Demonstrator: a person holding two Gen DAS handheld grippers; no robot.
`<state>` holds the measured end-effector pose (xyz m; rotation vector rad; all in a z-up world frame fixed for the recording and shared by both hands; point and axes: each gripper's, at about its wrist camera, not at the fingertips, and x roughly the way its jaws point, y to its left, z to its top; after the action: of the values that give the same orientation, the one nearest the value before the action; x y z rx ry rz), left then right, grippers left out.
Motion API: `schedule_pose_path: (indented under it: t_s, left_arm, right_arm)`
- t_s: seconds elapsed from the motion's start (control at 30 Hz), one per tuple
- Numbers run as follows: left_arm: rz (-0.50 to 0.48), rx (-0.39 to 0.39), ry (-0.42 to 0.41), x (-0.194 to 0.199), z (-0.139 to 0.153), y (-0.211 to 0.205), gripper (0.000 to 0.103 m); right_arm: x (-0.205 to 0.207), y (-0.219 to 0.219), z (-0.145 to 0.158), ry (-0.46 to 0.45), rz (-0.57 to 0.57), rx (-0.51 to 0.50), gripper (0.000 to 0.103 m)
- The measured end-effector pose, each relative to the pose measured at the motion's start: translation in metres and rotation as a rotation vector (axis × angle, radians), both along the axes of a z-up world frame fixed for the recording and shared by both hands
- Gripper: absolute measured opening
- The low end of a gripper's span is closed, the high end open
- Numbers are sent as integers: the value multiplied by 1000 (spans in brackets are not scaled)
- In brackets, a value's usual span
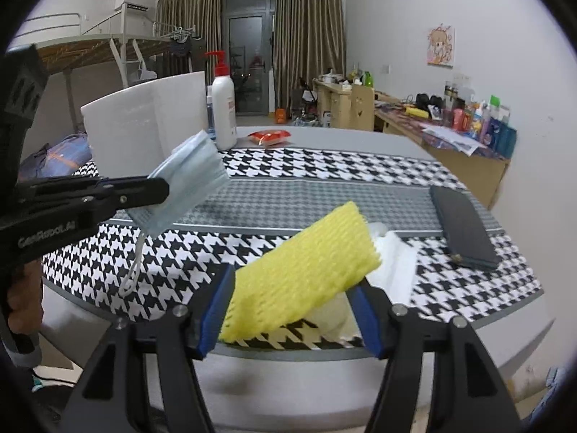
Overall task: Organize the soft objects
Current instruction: 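Lift the mask with the left gripper while the right gripper lifts the sponge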
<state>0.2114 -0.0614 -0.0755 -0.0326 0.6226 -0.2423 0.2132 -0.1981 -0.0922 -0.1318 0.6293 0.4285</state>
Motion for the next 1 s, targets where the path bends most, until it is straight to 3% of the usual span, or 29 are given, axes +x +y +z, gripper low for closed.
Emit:
schedule_pose_path:
  t_s: [0.1, 0.17, 0.2, 0.33, 0.57, 1.0]
  left_arm:
    - [8, 0, 4, 0, -2, 4, 6]
    - [13, -1, 6, 0, -2, 6, 6]
    - [15, -1, 9, 1, -3, 7, 6]
    - [22, -1, 7, 1, -3, 9, 6]
    - [31, 2, -27, -7, 9, 18, 6]
    - [77, 23, -74, -24, 25, 32, 6]
  right_arm:
    - [14, 1, -7, 55, -7, 18, 45]
    - [24, 0, -15, 100, -16, 33, 40]
    - [27, 0, -18, 114, -20, 43, 30]
    - [32, -3, -21, 141, -13, 80, 12]
    - [24, -3, 3, 83, 6, 123, 12]
    - [11, 16, 30, -2, 45, 100, 12]
